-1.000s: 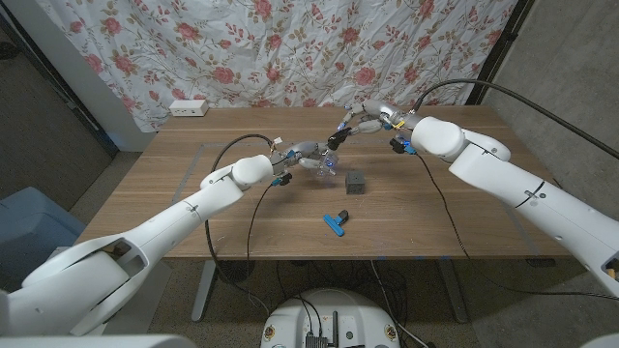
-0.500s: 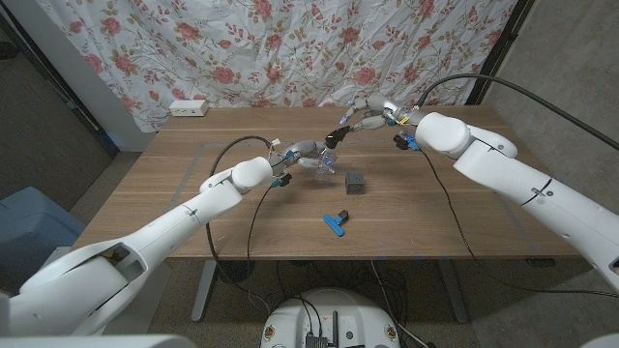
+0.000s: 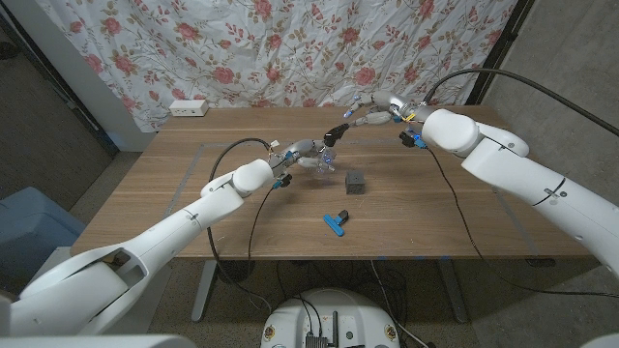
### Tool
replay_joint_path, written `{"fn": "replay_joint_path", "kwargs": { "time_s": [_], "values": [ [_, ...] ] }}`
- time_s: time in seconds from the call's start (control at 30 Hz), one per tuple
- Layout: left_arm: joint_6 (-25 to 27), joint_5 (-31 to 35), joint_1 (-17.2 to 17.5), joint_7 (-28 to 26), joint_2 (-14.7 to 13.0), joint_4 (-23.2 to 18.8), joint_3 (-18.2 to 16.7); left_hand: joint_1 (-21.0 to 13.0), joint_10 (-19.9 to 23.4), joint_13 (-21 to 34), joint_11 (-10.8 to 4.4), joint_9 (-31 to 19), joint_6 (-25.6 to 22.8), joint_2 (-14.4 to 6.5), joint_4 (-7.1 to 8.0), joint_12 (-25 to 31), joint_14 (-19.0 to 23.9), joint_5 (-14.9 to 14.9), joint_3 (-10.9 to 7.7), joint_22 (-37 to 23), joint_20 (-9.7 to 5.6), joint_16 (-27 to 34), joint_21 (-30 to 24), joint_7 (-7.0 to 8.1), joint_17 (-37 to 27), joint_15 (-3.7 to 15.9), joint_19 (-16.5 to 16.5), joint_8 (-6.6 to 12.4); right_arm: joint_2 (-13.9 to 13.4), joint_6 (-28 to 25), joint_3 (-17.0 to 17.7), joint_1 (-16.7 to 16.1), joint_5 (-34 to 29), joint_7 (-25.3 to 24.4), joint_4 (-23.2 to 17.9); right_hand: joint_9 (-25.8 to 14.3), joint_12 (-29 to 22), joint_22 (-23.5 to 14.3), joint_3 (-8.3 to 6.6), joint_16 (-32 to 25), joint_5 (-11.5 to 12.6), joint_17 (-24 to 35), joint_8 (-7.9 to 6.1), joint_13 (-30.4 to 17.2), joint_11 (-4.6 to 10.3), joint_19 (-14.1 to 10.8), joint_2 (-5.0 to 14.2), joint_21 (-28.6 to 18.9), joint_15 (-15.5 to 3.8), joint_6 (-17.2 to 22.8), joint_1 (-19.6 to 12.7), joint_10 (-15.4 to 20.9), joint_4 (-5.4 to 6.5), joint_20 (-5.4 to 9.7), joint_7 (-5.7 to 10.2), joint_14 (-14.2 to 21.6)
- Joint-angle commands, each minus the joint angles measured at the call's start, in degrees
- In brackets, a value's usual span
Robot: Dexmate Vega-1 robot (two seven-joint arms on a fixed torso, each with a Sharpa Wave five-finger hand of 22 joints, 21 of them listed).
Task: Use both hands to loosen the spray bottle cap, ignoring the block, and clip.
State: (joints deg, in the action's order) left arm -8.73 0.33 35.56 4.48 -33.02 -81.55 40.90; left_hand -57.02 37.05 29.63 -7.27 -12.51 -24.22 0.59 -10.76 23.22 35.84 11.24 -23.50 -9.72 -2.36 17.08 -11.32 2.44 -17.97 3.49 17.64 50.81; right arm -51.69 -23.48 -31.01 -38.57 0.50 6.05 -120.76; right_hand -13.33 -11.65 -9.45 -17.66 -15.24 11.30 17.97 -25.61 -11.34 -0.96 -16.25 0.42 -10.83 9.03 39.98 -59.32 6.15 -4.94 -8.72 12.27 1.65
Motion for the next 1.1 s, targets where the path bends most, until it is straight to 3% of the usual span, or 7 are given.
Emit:
{"fn": "replay_joint_path", "kwargs": {
  "time_s": [0.03,0.2,0.3,0.7,0.83,1.1],
  "values": [
    [0.3,0.2,0.4,-1.4,0.5,-0.3,-0.1,6.1,1.9,0.2,-1.21,0.0,-1.4,-7.2,0.6,0.5,0.5,-0.1,-1.01,-0.1,-1.28,0.3,-0.1,-0.16,-0.2,5.75,0.6,0.34,-1.4,-4.7,1.1,-2.0,-2.0,-3.2,-4.4,0.2,-0.2,-0.3,1.67,-0.3,-0.3,0.4,0.82,-0.2,-0.9,-0.8,0.09,-0.5,0.6,-0.5,5.1,1.1,1.7,-0.89,-0.1,1.0],
    [0.6,0.0,0.6,-2.1,0.9,-0.2,-0.3,6.0,2.0,0.3,-1.25,0.0,-1.4,-7.2,0.65,0.5,0.4,-0.1,-0.98,-0.1,-1.26,0.3,-0.1,-0.25,-0.3,5.76,0.6,0.36,-0.6,-5.0,2.4,-3.8,-0.5,-5.2,-5.0,0.5,-0.5,-0.3,3.15,-0.7,-0.3,0.5,1.85,-0.1,-1.12,-1.5,0.55,-0.5,-0.06,-1.9,10.1,2.3,3.37,-1.29,-2.24,2.4],
    [0.7,0.0,0.5,-2.3,1.1,0.0,-0.3,6.0,1.7,0.3,-1.38,0.0,-1.4,-7.2,0.65,0.4,0.4,-0.1,-0.98,-0.1,-1.26,0.3,-0.1,-0.28,-0.3,5.76,0.7,0.39,-0.8,-8.0,0.8,-3.1,-2.9,-5.8,-6.4,0.5,-0.6,-0.3,3.73,-0.7,-0.2,0.5,1.76,-0.1,-1.71,-1.9,0.97,-0.5,0.1,-1.1,12.3,3.1,4.12,-1.69,-3.49,2.6],
    [0.7,0.1,0.0,-3.0,1.8,0.8,0.0,6.1,2.0,0.4,-1.41,0.1,-1.4,-7.2,0.77,0.4,0.4,-0.1,-0.97,-0.1,-1.2,0.3,-0.1,-0.29,-0.4,5.8,0.7,0.49,-0.8,-9.6,-0.3,-3.0,-4.4,-6.5,-7.2,0.6,-0.7,-0.3,5.9,-0.9,-0.2,0.5,1.57,-0.1,-2.31,-2.6,0.27,-0.5,0.38,0.6,18.2,4.2,5.85,-2.54,-5.38,3.8],
    [0.9,0.1,0.0,-3.1,1.9,0.7,0.0,6.1,2.1,0.4,-1.32,0.1,-1.5,-7.2,0.79,0.4,0.5,-0.1,-0.97,-0.1,-1.24,0.3,0.0,-0.49,-0.4,5.8,0.7,0.54,-0.7,-10.6,-0.8,-2.7,-4.7,-6.2,-7.4,0.7,-0.4,-0.3,7.32,-0.7,-0.3,0.6,2.27,0.0,-2.53,-1.5,-0.09,0.0,1.01,-0.1,22.2,4.2,7.18,-3.1,-6.41,3.6],
    [1.1,0.1,-0.1,-3.4,2.3,1.0,0.2,6.3,2.2,0.5,-1.37,0.1,-1.5,-7.2,0.94,0.4,0.5,-0.1,-0.97,-0.1,-1.27,0.2,0.0,-0.32,-0.3,5.81,0.7,0.62,-0.6,-11.4,-1.8,-1.9,-4.4,-4.7,-7.1,0.9,-0.3,-0.3,8.79,-0.2,-0.7,0.6,2.97,0.0,-3.16,0.0,-0.42,0.4,2.25,-0.1,26.6,4.2,8.64,-3.46,-7.42,3.0]
  ]
}}
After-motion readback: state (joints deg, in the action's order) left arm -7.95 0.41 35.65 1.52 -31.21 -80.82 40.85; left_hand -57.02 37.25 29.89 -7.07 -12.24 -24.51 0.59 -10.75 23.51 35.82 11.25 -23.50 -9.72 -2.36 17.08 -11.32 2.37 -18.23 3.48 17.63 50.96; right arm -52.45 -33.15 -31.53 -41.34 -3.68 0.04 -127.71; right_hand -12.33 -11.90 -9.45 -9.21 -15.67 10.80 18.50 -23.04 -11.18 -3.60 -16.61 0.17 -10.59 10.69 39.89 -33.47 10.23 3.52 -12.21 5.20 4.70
